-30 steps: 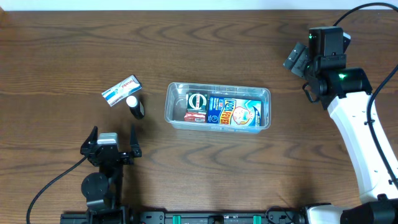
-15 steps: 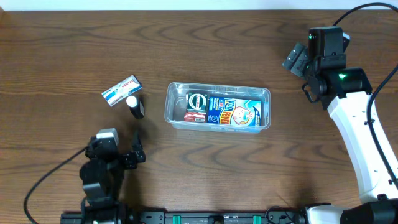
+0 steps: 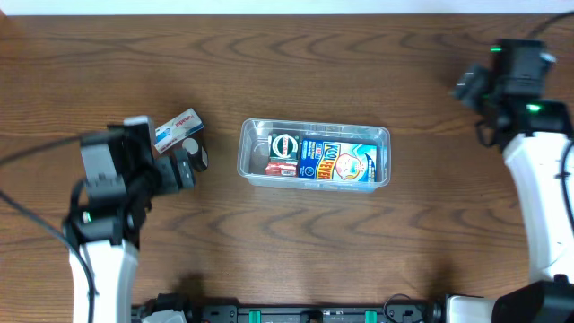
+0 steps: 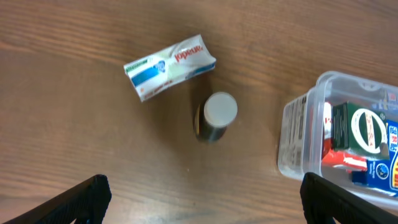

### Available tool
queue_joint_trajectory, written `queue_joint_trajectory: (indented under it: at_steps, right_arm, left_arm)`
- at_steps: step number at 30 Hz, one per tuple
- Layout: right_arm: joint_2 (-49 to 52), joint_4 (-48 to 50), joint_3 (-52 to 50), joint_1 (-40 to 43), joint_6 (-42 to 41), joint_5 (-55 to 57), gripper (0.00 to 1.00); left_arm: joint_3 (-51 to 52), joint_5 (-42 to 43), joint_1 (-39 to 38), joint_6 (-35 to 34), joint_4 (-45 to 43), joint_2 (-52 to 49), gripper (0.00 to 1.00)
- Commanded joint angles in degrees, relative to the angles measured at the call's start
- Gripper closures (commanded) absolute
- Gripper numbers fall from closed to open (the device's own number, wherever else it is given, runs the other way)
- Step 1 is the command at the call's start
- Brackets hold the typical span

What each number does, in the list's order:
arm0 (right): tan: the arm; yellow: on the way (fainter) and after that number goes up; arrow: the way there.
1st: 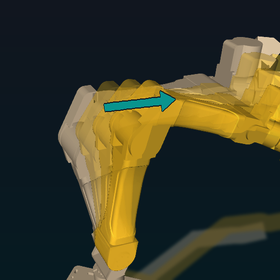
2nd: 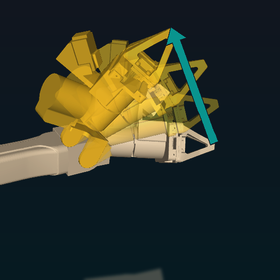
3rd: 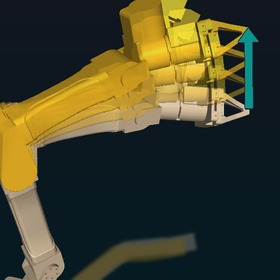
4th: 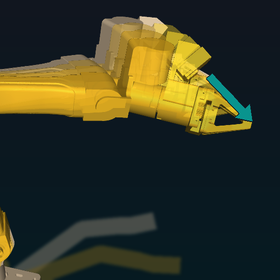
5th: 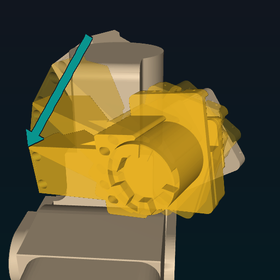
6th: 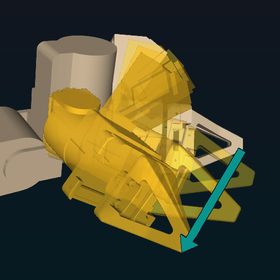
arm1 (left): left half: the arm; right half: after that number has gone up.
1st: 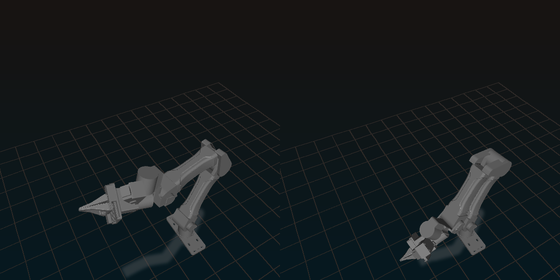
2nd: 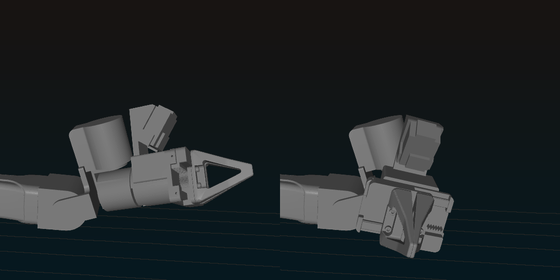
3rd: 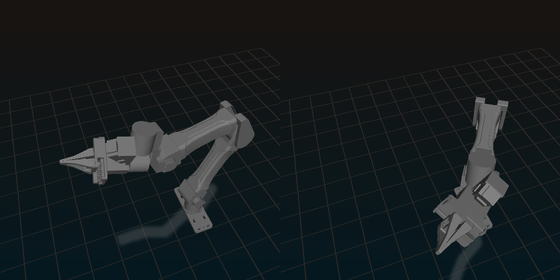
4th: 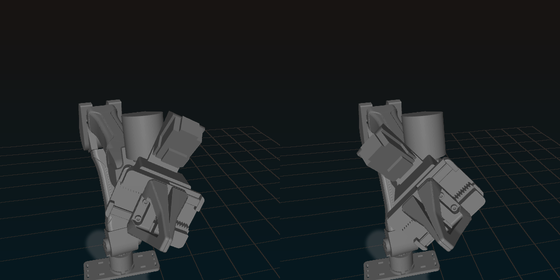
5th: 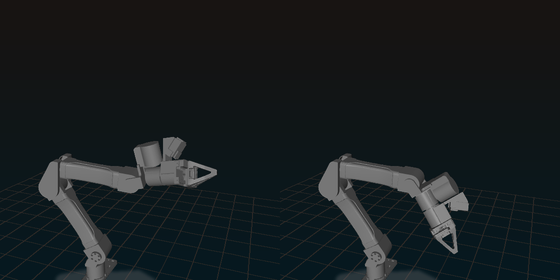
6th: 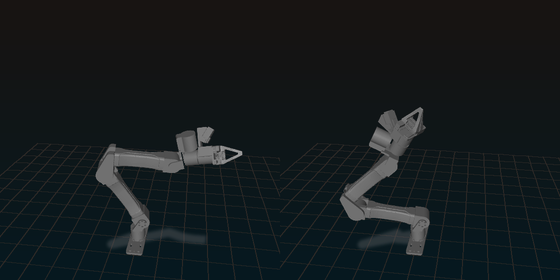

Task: Pack container
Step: 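Move the left gripper to the white Panadol box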

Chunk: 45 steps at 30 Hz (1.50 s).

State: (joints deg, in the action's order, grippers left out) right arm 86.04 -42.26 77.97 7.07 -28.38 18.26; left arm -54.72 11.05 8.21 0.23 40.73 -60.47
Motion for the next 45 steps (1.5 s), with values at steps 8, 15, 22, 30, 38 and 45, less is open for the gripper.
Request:
queue_joint_trajectory:
  at_steps: [8, 15, 22, 30, 38, 45]
  right_arm:
    - [2.36, 4.00, 0.28, 16.11, 6.60, -13.33, 0.01]
    - [7.15, 5.27, 0.28, 18.62, 9.31, -17.73, 0.01]
    - [10.25, 8.92, 0.28, 18.21, 27.50, -27.54, 0.01]
    - [10.56, 10.27, 0.28, 18.14, 31.89, -27.32, 0.01]
    - [10.56, 9.86, 0.28, 18.14, 31.89, -27.30, 0.01]
    - [10.56, 9.86, 0.28, 18.14, 31.89, -27.30, 0.01]
  left_arm:
    - [-6.38, 0.28, 0.24, 9.64, 0.87, -7.89, 0.02]
    - [-6.16, 0.35, 0.24, 10.21, 0.31, -8.76, 0.02]
    - [-6.16, 0.35, 0.24, 10.23, -2.03, -8.76, 0.02]
    - [-6.16, 0.22, 0.26, 10.23, -9.79, -9.05, 0.02]
    - [-15.21, 1.53, 4.09, 2.86, -4.28, -18.56, 0.02]
    - [-30.40, 2.64, 5.01, 4.92, 8.33, -30.01, 0.02]
